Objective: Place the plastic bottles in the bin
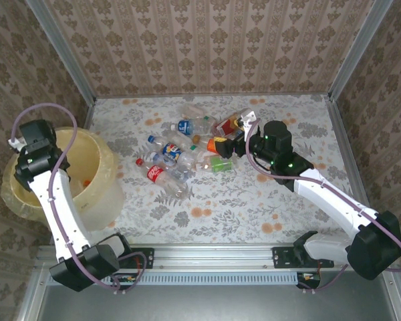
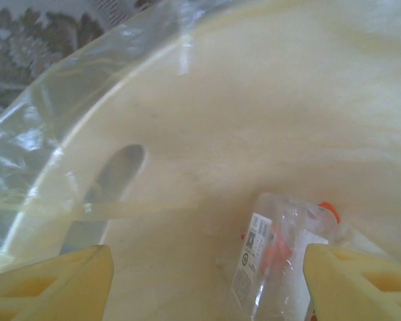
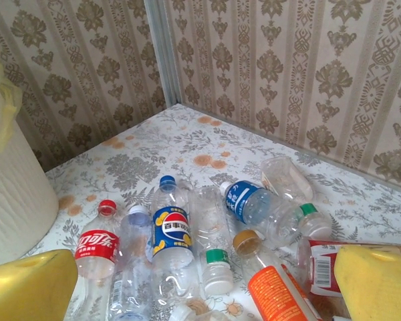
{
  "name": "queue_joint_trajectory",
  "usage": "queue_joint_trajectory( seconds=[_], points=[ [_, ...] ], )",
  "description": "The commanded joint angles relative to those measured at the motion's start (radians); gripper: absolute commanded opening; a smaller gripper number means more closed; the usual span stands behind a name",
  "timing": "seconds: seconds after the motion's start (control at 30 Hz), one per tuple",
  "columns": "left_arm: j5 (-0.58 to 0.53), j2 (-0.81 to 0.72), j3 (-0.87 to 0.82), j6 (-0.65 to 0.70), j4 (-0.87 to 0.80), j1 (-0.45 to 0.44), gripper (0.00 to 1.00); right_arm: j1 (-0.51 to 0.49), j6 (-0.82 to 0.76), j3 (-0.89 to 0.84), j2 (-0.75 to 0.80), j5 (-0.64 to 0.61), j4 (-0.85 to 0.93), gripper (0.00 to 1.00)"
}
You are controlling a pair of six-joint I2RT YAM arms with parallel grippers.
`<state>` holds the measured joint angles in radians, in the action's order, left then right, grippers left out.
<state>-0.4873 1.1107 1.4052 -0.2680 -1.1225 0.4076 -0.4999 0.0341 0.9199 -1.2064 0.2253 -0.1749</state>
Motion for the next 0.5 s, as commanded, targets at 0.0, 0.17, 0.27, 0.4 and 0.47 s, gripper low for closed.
queue_joint_trajectory(
  seconds=[0.0,0.17,0.27,0.4,0.47],
  points=[
    [0.030,-0.015,0.041,0.001,-0.012,-0.060,0.77,0.004,0.035,0.017,-0.011,-0.090,0.012,1.00],
    [0.069,-0.025,0.066,-0.008,0.006,-0.157,0.79,0.004,0.090,0.016,-0.051,-0.217,0.042,1.00],
    [0.158,-0.047,0.066,-0.010,0.047,-0.199,0.82,0.004,0.090,0.006,-0.078,-0.230,0.056,1.00],
    [0.301,-0.091,0.049,-0.012,0.118,-0.225,0.86,0.005,-0.005,0.011,-0.121,-0.208,0.114,1.00],
    [0.368,-0.113,0.034,-0.017,0.152,-0.225,0.88,0.007,-0.057,0.036,-0.146,-0.188,0.170,1.00]
  ],
)
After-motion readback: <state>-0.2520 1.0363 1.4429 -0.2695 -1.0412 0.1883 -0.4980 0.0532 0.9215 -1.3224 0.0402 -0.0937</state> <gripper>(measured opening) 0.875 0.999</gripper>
